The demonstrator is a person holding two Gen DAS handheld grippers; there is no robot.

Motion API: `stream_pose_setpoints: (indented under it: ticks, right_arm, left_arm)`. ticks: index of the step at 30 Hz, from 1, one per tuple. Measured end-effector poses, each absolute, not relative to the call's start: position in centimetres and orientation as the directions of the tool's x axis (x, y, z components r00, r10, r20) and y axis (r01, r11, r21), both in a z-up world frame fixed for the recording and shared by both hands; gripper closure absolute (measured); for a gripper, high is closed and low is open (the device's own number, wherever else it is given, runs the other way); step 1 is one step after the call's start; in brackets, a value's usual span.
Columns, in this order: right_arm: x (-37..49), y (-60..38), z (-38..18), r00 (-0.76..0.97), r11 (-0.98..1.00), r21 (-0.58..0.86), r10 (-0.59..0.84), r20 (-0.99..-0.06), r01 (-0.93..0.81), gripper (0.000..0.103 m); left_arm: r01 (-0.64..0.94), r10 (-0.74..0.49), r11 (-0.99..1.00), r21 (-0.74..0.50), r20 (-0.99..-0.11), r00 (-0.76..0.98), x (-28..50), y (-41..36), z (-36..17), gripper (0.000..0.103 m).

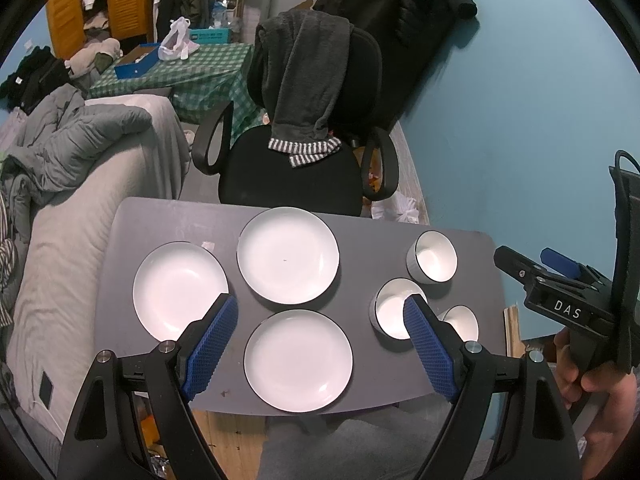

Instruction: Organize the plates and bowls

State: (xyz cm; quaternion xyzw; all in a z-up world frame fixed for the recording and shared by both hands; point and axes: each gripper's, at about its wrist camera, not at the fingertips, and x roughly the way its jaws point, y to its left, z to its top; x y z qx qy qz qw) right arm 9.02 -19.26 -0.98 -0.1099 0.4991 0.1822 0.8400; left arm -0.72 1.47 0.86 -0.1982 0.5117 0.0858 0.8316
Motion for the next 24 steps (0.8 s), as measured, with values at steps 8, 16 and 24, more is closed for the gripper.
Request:
stream_pose_setpoints:
  ticks: [8,16,24]
  right_arm:
    - [8.6,-19.0,-1.6,0.436,0.908,-0.006,0.195,-0.878,-0.418,0.001]
    - [8.6,-18.9,-1.6,0.432,0.908,-0.005,0.195,-0.881,-0.419,0.001]
    - [8.0,-19.0,-1.9,0.43,0.907,-0.004,0.196,-0.881,-0.421,0.001]
  left_arm:
    - [-0.347,-0.067,0.904,-0.249,-0.885,0.461,-1.0,1.5,0.8,0.017]
    - [-0.348,-0.069,0.903,-0.25,-0.886,0.458,-1.1,1.4,0.8,0.017]
    - [-0.348,-0.071,0.903,-0.252,-0.886,0.458,-1.4,1.3,0.7,0.017]
